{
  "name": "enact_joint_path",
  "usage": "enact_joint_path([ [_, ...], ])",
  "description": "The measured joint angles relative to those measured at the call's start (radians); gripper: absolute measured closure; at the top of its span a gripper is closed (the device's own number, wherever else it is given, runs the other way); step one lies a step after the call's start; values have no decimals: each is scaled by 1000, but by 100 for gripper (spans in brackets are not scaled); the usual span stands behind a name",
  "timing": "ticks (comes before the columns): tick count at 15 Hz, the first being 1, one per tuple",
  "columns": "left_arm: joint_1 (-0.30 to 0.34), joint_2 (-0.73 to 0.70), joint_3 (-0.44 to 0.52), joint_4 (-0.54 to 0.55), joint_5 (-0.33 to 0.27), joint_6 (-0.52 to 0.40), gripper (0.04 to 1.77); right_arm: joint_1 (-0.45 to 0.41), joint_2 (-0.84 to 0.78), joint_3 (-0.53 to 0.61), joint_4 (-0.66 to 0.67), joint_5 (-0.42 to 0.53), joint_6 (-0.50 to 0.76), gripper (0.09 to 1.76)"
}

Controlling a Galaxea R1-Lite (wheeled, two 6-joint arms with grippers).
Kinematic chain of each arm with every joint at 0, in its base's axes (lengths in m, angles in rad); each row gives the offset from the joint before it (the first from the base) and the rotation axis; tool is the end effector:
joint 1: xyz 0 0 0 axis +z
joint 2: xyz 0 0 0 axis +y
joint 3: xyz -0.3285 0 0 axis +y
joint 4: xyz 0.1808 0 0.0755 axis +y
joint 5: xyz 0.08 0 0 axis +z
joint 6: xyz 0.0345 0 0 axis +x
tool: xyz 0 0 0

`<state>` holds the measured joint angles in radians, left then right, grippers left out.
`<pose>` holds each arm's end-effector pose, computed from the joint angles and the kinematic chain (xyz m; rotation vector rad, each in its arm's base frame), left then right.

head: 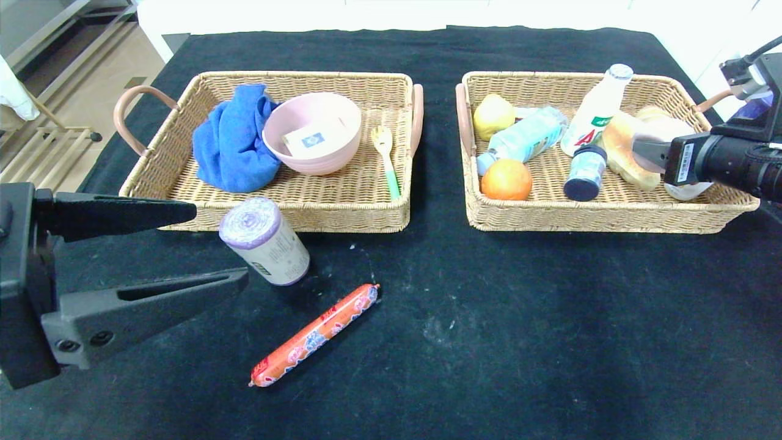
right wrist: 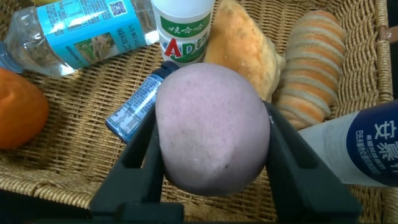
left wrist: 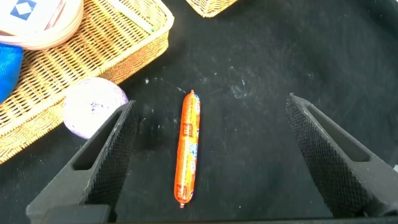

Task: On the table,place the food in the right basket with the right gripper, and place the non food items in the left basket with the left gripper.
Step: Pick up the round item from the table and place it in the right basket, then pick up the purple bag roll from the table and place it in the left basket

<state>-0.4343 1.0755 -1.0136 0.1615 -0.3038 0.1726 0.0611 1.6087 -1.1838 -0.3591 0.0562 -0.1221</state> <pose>0.1218 -0.0679 0.3282 0.1789 0.1641 -0.7530 0.3218 0.0216 0.3150 -0.1221 0.0586 0.1211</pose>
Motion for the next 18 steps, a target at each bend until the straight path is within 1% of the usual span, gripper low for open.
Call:
enact_joint_path([
  [3,0,-1,-1,0,0,0,9,0,-1,0,0,-1,0,60],
  [7,0,-2,-2,-1,0,0,9,4,-5,0,0,-1,1,42],
  [10,0,-2,-2,-1,0,0,9,10,-6,1,2,4,0,33],
  [15,0,-6,-2,-3,2,0,9,15,-23,3,13,14,-1,24],
  [18,0,-6,-2,-2,2,0,9,22,-71,3,110,19,-4,21],
])
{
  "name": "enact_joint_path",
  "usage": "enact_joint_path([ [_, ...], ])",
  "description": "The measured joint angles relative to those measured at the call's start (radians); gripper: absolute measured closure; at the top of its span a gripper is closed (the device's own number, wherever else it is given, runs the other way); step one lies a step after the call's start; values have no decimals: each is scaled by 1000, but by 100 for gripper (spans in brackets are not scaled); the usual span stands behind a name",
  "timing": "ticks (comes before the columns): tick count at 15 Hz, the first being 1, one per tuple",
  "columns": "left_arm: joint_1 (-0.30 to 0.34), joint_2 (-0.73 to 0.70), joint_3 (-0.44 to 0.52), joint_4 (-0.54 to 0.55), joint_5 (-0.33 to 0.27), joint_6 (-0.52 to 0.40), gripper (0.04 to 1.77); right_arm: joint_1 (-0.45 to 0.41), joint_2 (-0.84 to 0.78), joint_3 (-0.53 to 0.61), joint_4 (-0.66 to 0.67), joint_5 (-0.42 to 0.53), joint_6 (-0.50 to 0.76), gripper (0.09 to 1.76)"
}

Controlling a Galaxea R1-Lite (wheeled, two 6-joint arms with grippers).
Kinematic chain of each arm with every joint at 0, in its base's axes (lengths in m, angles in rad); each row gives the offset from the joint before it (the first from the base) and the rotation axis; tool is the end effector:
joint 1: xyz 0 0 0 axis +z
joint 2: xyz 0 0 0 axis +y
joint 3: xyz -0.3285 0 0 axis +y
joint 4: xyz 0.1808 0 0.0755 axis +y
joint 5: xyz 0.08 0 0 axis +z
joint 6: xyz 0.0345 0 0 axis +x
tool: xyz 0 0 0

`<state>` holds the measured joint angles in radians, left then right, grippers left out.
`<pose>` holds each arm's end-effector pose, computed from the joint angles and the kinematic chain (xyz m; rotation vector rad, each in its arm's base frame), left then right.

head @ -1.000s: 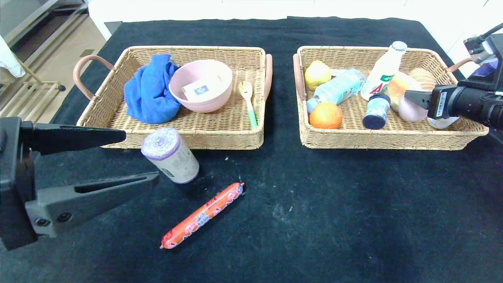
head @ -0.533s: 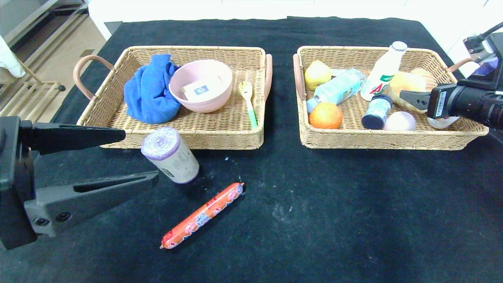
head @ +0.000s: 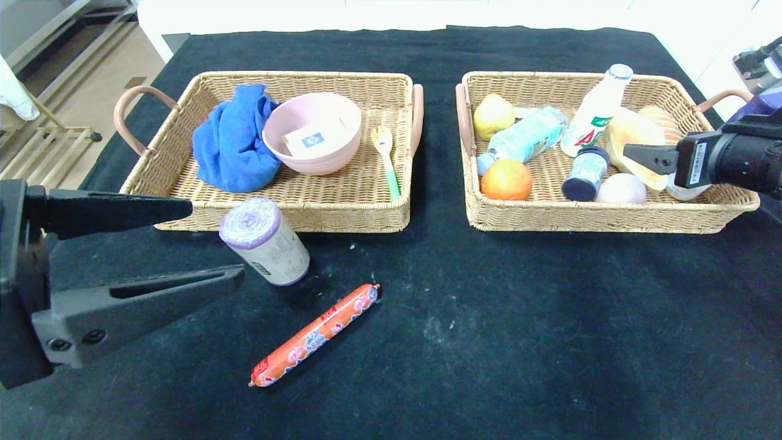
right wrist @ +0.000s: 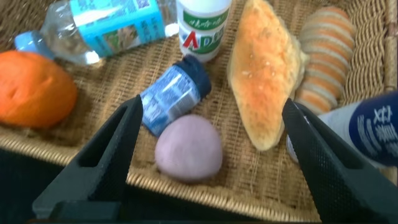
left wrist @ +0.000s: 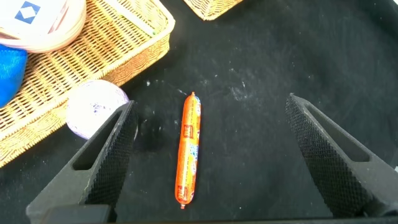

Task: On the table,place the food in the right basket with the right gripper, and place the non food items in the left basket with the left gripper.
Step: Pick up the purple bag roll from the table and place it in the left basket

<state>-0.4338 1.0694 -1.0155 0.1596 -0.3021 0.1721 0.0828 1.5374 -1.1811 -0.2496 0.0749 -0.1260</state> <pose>0.1201 -0.0669 0.3298 0.1780 0.1543 -0.7501 0.2973 0.0273 0.3238 -0.1260 0.0967 0.1641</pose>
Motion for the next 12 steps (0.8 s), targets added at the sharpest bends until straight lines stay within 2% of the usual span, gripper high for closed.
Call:
enact_joint_path([
  [3,0,-1,0,-1,0,0,9,4,-77,-3,142,45,0,19],
  [7,0,-1,0,-1,1,0,9,10,-184,2,287,51,2,17],
  [12,0,0,4,2,0,0,9,29,-300,86,311,170,12,15],
])
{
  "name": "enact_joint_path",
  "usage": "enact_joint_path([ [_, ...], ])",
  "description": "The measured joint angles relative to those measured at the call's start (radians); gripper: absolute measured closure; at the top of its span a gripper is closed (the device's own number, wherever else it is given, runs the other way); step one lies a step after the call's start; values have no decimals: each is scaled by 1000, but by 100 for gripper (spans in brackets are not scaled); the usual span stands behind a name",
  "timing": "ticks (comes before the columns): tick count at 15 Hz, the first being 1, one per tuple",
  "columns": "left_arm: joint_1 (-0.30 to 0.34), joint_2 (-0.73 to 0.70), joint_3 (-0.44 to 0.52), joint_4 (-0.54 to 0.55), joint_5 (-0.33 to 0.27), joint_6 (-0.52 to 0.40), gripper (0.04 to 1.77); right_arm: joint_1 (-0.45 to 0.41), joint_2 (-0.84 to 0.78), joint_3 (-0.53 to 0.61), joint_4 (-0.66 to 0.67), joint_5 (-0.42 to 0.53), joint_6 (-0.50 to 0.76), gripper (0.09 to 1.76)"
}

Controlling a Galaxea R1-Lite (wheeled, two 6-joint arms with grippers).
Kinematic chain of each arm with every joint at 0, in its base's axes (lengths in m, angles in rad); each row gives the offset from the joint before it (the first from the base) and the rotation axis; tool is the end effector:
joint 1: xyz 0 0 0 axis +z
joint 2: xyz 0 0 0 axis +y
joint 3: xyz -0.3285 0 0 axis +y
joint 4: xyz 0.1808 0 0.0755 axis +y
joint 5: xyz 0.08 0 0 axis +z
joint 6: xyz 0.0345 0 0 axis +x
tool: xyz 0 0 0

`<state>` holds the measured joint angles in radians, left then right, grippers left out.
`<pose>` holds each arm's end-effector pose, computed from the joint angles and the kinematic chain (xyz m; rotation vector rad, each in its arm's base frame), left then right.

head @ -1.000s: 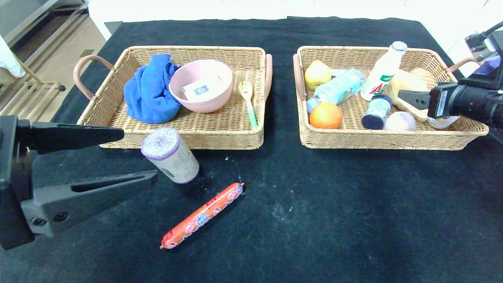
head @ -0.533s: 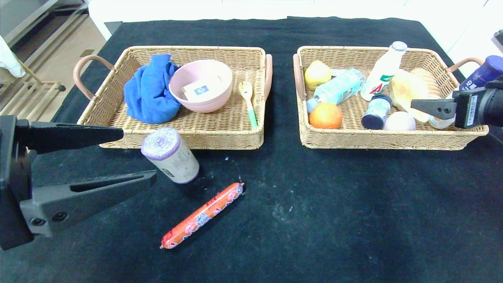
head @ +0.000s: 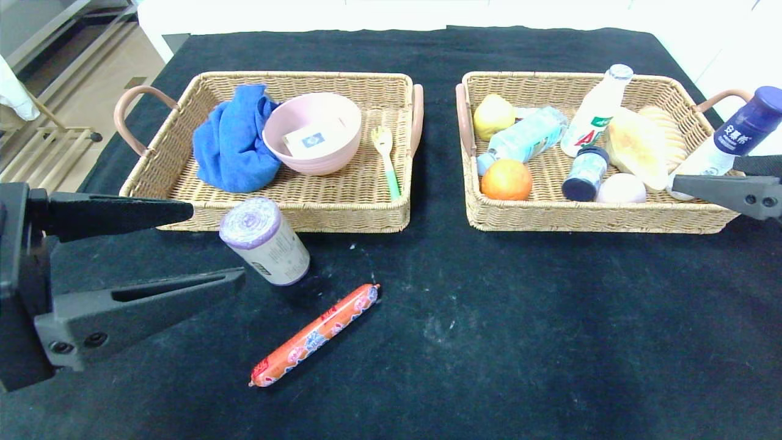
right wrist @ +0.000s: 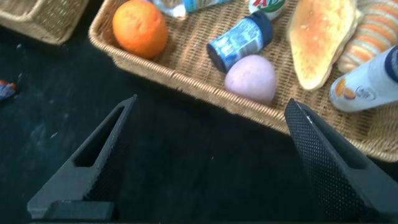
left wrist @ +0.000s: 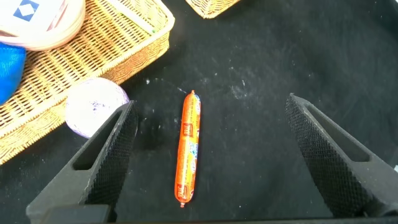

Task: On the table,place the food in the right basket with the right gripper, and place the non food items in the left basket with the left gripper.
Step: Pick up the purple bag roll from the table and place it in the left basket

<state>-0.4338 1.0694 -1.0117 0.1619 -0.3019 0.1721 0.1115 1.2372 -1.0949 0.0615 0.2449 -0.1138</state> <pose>0.1202 -0.0670 0.3284 0.1784 0.1606 -0.7503 0.1911 0.0298 0.3365 -0.0985 0.1840 0.3664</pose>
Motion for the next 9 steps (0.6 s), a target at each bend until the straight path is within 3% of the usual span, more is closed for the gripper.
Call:
enact_joint_path([
  [9,0,3,6,1,0,1,9,50,-115,107,-3,8,11,15],
])
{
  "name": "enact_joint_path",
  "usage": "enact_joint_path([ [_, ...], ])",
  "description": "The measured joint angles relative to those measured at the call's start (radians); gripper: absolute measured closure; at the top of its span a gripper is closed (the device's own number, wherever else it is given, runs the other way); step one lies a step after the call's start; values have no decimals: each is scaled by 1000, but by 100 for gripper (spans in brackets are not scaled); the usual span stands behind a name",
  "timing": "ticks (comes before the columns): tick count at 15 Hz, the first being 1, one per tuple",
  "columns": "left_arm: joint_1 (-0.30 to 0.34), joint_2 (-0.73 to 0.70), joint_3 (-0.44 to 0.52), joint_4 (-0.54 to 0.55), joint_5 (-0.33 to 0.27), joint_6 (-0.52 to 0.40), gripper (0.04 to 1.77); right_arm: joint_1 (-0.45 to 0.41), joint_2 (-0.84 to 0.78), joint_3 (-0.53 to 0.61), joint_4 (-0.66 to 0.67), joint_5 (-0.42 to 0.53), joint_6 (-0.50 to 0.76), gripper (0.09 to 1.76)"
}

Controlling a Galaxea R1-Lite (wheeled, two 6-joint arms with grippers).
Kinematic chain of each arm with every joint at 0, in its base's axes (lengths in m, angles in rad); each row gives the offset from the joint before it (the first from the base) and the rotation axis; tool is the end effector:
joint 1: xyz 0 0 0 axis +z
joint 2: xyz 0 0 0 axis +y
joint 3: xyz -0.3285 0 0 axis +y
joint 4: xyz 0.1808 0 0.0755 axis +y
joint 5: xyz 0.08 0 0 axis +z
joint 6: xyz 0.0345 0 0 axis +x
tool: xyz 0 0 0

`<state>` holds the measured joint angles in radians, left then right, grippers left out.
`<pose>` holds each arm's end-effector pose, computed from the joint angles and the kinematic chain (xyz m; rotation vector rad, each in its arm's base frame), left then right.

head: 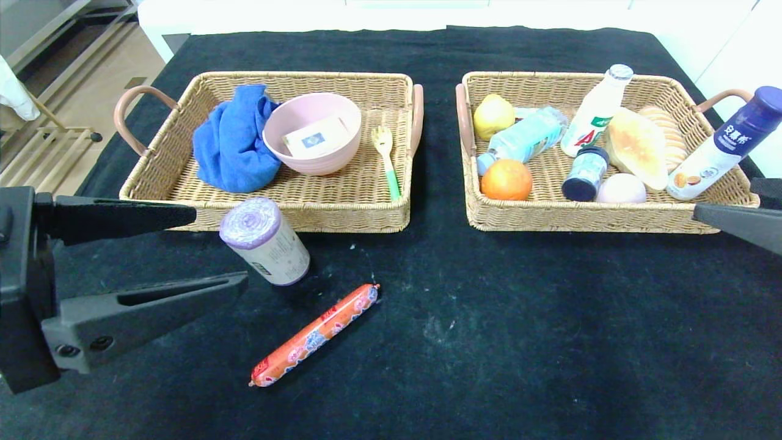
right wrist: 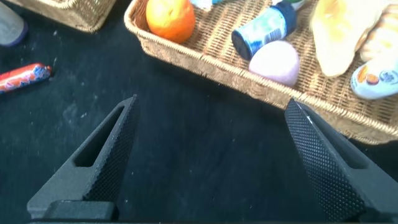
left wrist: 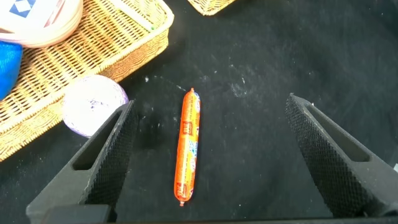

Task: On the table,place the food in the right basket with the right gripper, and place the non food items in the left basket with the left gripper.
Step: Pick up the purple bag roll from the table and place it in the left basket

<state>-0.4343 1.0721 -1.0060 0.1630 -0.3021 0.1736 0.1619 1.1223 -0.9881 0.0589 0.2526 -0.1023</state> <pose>0.1211 -0.0675 0.3262 0.1804 0.1696 -0.7517 0.1547 0.0340 0.3249 -0.0917 0.1730 0.4227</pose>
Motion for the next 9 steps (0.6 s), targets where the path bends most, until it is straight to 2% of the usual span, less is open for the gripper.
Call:
enact_joint_path([
  [9,0,10,13,1,1,-1,9,30,-31,39,4,1,-1,15],
])
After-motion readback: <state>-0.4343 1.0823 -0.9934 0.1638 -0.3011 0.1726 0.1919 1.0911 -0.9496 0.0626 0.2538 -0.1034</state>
